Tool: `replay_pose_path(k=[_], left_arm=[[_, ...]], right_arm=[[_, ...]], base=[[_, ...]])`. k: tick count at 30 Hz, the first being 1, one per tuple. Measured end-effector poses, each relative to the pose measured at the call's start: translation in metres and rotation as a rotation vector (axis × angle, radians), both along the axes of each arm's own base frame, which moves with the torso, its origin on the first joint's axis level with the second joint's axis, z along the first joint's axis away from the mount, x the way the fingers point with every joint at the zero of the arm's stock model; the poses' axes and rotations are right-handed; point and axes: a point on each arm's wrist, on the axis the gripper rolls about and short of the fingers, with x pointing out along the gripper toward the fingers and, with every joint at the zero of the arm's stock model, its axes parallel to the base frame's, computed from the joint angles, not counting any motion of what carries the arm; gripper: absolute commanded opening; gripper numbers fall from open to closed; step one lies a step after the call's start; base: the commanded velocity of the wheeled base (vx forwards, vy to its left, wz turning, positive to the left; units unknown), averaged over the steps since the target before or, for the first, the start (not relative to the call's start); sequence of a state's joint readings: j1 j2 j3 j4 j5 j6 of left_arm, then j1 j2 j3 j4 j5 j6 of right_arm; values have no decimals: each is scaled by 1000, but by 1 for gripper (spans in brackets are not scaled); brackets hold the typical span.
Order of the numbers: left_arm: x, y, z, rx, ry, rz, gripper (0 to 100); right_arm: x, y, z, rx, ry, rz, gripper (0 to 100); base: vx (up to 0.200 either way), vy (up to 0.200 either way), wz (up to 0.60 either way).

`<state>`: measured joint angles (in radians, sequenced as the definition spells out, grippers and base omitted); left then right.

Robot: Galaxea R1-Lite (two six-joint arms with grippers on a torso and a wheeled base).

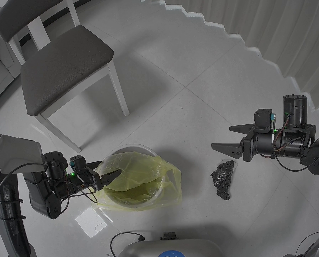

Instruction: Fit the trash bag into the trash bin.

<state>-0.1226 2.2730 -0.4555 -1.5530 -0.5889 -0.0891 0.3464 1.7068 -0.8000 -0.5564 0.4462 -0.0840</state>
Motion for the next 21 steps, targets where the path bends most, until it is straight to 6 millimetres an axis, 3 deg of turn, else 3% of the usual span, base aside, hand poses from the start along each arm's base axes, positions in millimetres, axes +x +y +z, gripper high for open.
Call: replay_pose_path(k=[21], left_arm=[[39,-7,20,-166,-38,142,0]], right_arm=[[5,2,-7,-10,16,4,100]], base=[[0,0,0]])
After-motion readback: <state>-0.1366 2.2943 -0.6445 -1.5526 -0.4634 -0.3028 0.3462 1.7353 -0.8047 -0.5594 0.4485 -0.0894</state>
